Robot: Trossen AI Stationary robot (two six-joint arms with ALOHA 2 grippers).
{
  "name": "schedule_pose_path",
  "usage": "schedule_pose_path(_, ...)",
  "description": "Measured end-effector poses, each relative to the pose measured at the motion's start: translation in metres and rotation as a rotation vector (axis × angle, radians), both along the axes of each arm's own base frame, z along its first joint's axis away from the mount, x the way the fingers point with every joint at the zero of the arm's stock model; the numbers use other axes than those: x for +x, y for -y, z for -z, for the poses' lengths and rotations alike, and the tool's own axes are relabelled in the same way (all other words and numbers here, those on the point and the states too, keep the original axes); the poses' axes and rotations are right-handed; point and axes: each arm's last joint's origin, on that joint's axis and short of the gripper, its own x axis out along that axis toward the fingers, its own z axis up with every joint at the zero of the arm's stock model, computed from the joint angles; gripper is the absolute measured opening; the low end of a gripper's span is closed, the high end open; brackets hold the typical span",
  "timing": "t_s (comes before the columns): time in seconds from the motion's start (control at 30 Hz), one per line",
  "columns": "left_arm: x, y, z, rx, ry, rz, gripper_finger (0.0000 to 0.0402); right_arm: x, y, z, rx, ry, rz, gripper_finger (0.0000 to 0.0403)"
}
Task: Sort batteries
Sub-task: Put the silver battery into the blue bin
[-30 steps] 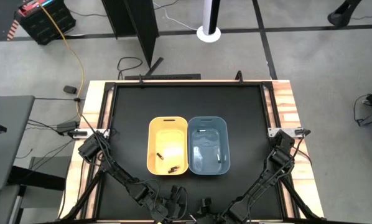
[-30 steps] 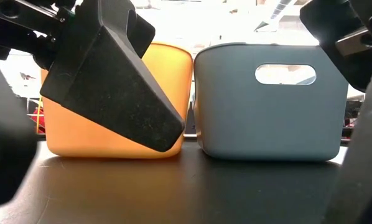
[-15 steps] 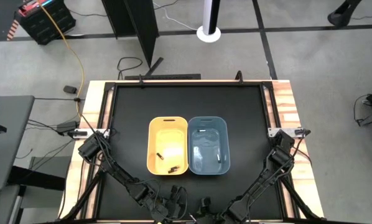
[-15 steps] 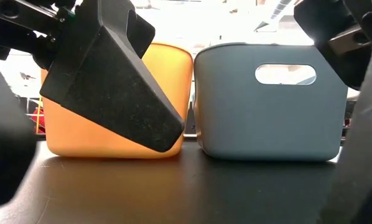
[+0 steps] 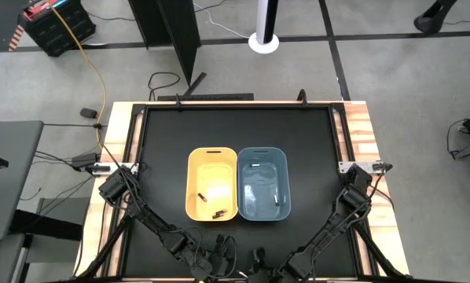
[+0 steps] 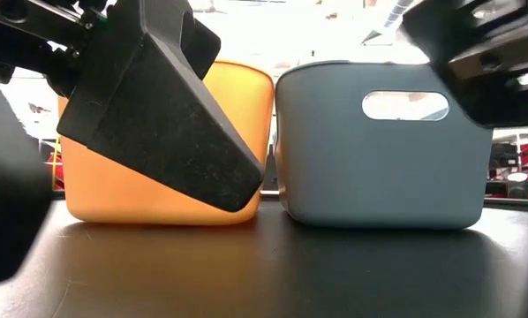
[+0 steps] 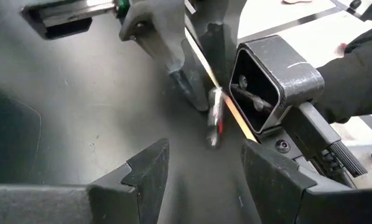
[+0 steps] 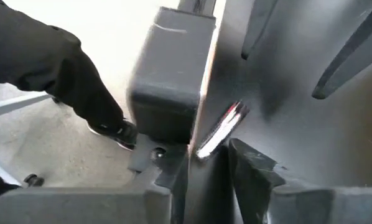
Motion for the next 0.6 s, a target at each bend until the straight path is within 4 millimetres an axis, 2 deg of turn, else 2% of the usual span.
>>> schedule_pose_path(0.6, 0.0000, 0.0000, 0.0000, 0.002, 0.000, 0.002, 0.0197, 0.0020, 0.0041, 0.0001, 0.018, -0.018, 0.032, 0.0118)
